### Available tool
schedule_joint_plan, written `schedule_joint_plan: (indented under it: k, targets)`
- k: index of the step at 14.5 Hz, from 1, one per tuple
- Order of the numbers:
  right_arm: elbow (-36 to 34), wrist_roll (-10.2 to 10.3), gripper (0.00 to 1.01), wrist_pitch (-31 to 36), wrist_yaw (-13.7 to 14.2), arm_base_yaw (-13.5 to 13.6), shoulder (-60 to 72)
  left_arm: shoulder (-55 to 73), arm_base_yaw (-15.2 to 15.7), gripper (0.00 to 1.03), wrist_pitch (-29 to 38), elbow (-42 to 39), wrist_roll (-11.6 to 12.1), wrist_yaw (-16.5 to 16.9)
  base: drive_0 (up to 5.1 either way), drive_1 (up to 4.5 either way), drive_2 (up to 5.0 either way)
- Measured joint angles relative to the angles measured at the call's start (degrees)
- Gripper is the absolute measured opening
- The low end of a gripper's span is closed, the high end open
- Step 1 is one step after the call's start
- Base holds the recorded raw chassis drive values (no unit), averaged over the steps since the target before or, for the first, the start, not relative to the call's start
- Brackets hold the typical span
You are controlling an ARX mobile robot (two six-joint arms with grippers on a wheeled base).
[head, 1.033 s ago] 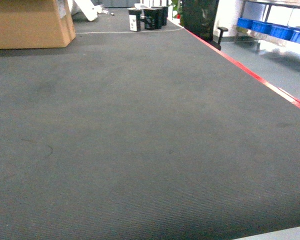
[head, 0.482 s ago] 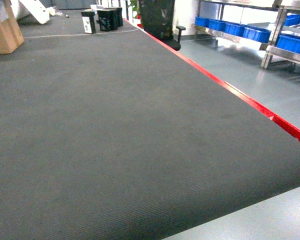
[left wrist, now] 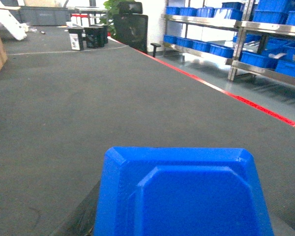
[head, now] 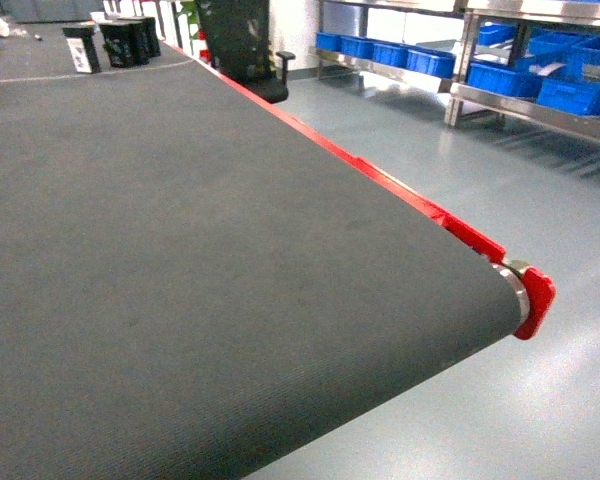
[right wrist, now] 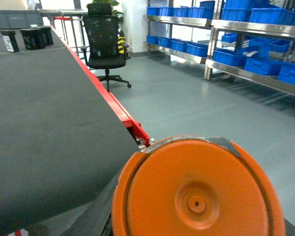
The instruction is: Sort blue parts and orange caps into right shelf containers
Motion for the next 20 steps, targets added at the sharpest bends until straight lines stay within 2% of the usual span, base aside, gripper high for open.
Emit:
schedule_joint_plan:
  k: [20]
  targets:
    - [0.0, 0.0, 0.43, 0.0, 0.0, 0.0, 0.0, 0.0, 0.0, 0.41, 0.0, 0.0, 0.0, 0.04, -1.6, -1.59, -1.6]
